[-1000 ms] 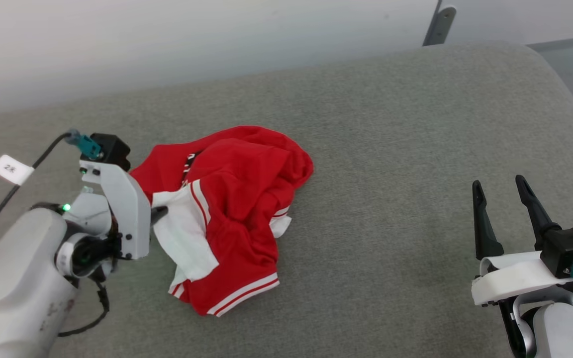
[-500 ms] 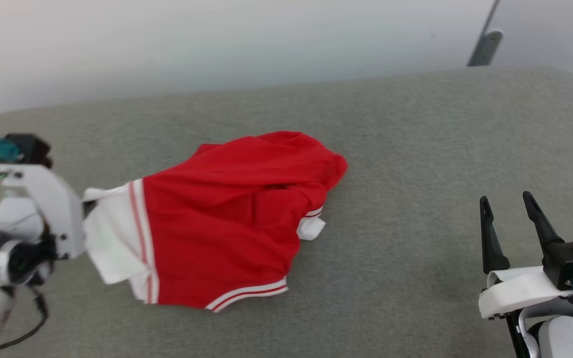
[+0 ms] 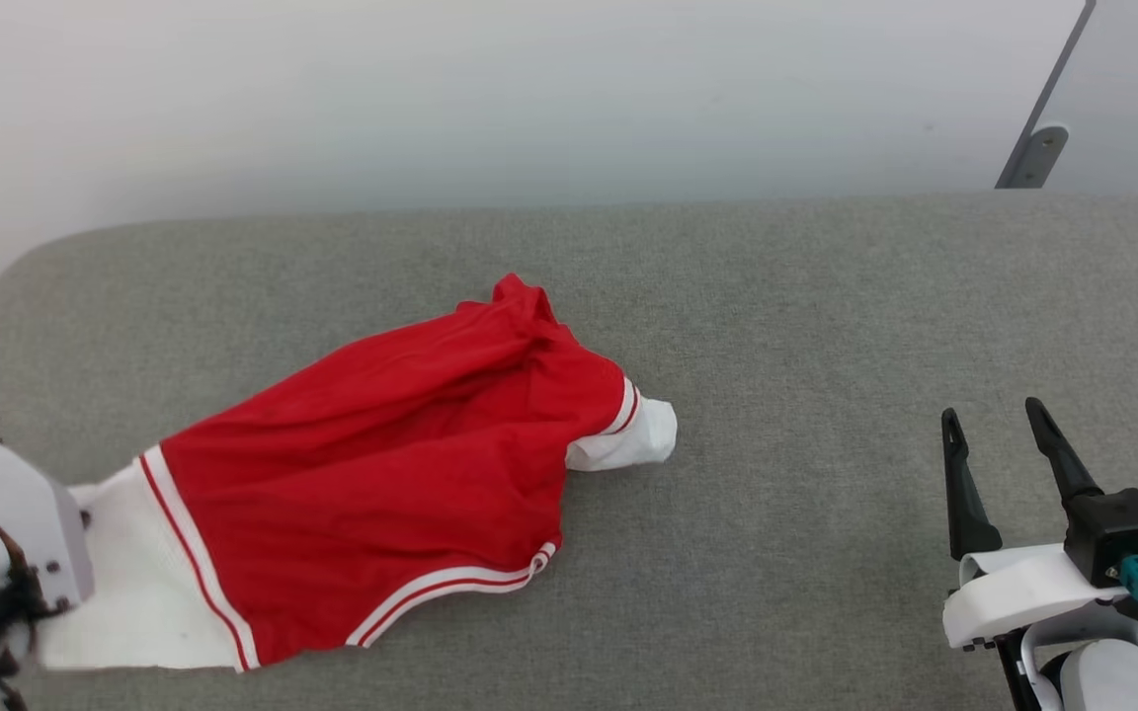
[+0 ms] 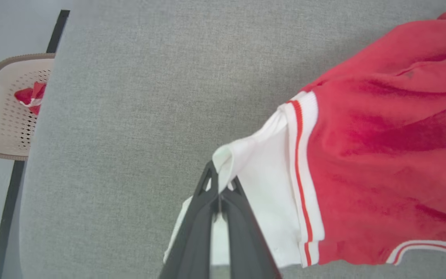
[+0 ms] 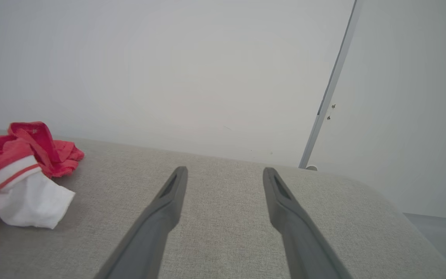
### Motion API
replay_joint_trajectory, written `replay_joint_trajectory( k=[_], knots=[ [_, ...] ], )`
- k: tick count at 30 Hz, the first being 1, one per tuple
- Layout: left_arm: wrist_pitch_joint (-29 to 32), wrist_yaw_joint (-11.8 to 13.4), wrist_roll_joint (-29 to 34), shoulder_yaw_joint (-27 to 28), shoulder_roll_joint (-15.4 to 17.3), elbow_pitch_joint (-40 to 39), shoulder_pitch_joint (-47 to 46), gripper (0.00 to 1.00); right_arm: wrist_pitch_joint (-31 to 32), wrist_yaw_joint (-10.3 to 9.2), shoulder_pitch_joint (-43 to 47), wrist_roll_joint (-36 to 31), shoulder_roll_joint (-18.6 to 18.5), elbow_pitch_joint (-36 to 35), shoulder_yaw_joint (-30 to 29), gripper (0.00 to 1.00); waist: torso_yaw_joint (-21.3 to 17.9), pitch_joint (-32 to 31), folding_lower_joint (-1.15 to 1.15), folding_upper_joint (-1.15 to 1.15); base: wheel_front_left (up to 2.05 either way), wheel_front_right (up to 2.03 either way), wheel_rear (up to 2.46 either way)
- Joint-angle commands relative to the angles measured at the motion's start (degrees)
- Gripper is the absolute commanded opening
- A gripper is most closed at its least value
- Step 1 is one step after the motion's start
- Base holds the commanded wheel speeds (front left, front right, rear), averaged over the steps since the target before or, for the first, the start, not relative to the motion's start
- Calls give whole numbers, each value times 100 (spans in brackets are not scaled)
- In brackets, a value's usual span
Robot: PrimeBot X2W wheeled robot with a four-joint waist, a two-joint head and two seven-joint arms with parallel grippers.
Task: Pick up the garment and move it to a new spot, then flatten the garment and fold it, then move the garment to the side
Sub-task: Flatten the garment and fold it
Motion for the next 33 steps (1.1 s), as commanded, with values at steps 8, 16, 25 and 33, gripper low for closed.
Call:
replay_joint_trajectory(
  k=[8, 16, 25, 33],
  knots=[
    [-251, -241, -57, -67, -294, 546, 114, 3, -5, -8, 49, 4, -1, 49, 167, 100, -21, -47, 0, 0, 0, 0, 0],
    [-617, -426, 60, -134, -498, 941, -137, 100, -5, -8, -47, -41, 0, 103, 283, 100, 67, -73, 0, 0, 0, 0, 0],
    [-1489, -712, 469, -293, -589, 1050, -384, 100, -5, -8, -220, 37, -16, 432, 721, 100, 334, -105, 0, 0, 0, 0, 0],
    [-3092, -858, 828, -260, -724, 990, -350, 100, 129, -8, -518, 394, -246, 1136, 1448, 100, 787, -240, 0, 0, 0, 0, 0]
  ],
)
